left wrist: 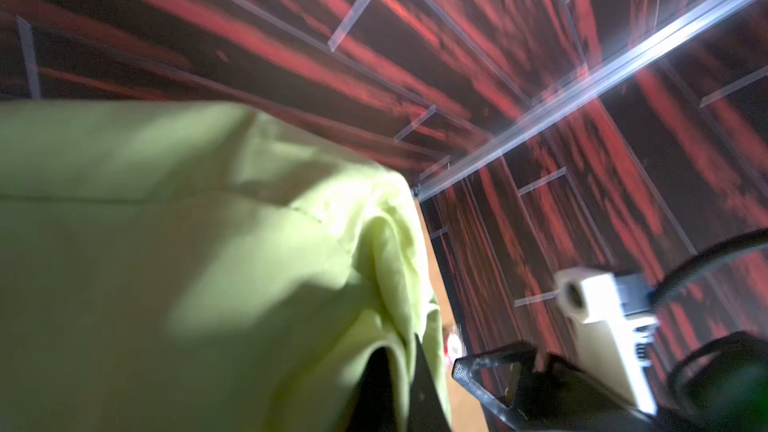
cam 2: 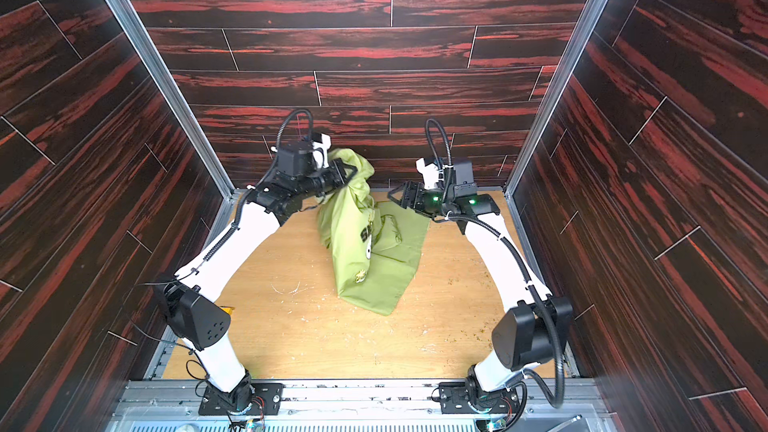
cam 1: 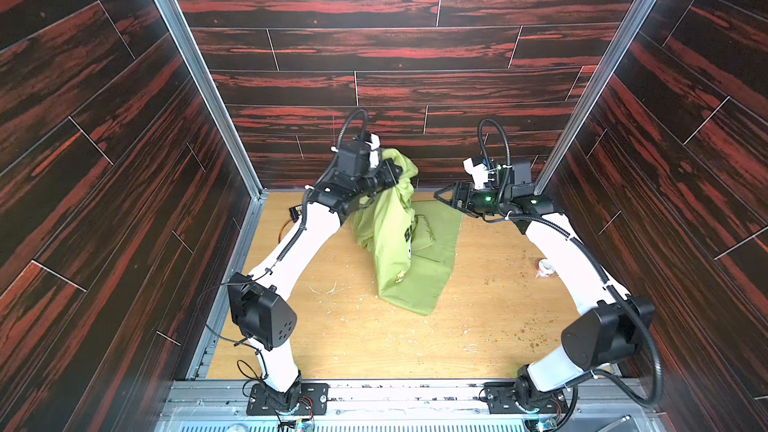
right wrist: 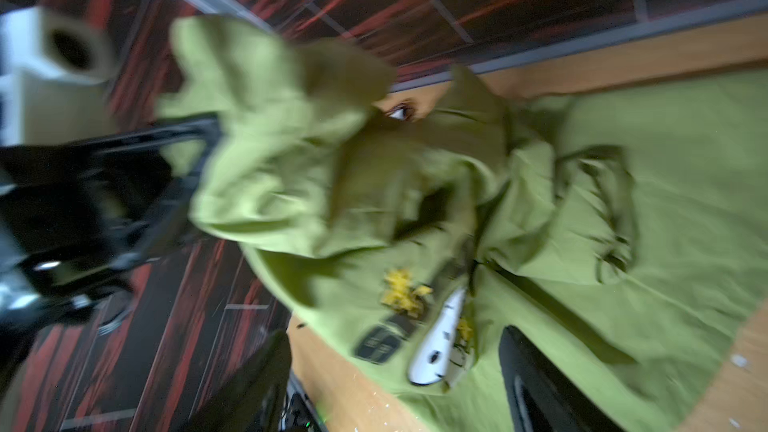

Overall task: Zip up the jacket
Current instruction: 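Lift the green jacket up with both grippers to let it hang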

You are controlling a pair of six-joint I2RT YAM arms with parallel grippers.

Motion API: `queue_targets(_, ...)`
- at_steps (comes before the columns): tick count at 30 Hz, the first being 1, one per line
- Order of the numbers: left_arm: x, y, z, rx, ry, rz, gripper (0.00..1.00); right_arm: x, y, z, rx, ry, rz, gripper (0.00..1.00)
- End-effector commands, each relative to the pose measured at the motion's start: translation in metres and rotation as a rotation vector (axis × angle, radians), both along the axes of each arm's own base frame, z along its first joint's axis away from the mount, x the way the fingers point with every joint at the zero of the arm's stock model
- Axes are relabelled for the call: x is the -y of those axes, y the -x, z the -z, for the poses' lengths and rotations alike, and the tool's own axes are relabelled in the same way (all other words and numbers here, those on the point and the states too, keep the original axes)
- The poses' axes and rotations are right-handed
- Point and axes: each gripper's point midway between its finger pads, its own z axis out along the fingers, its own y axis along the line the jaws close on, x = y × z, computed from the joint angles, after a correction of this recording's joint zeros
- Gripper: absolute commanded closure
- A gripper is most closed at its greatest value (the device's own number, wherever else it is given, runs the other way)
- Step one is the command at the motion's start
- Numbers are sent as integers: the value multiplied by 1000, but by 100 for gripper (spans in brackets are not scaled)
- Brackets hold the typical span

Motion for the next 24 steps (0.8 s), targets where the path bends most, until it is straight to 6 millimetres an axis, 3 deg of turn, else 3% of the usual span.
queue_targets(1,4,2,-15,36,2,0,100,-24,31,-12,43,-33,-107,17)
queue_targets(10,6,0,-30,63,18,-22,100,-62,47,39,-28,12,-157,15)
queue_targets(15,1,3,-47,88,30,-38,100,-63,28,79,-97,97,-68,13)
queue_targets(19,-5,9,-51,91,28,-57,100,-71,16,92,-116,77,-65,14)
queue_targets(21,-7,10,-49,82,26,-60,100,-75,11,95,-126,61,-63,19)
queue_targets(24,-15,22,-63,109,36,-72,100,-79,3,90,-125,55,-57,52)
